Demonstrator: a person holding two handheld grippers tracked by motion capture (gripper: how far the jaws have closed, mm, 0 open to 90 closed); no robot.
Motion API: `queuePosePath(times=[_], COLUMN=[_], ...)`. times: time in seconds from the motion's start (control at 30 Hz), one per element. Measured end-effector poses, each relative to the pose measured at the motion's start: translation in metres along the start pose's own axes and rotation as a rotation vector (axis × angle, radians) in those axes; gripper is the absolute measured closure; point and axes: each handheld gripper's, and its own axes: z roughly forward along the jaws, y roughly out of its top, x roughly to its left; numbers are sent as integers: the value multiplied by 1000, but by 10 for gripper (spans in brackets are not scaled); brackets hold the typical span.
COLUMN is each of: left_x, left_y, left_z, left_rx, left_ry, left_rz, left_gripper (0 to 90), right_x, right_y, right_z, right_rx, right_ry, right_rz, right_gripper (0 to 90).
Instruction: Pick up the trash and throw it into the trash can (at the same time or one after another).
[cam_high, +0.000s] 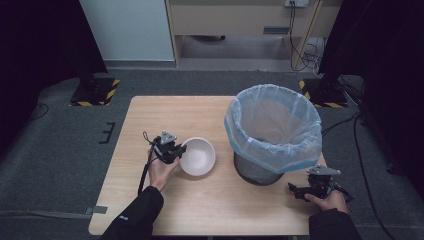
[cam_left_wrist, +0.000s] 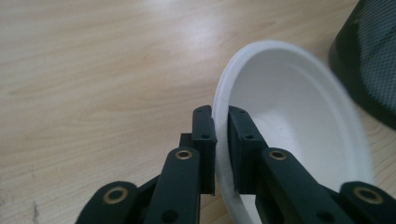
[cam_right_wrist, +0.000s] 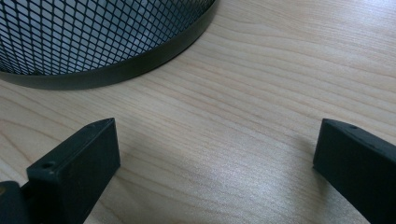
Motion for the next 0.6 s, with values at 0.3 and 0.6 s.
queuePosePath(times=[0.3,0.6], left_x=[-7,-6], left_y=[22,45], left_z=[-29,-66], left_rx=[-122,-267], left_ry=[12,35], left_rz=[60,63], left_gripper=[836,836], right_x=[0,0], right_y=[0,0], right_z=[0,0], right_rx=[0,0], right_ry=[0,0], right_rz=[0,0], right_gripper=[8,8])
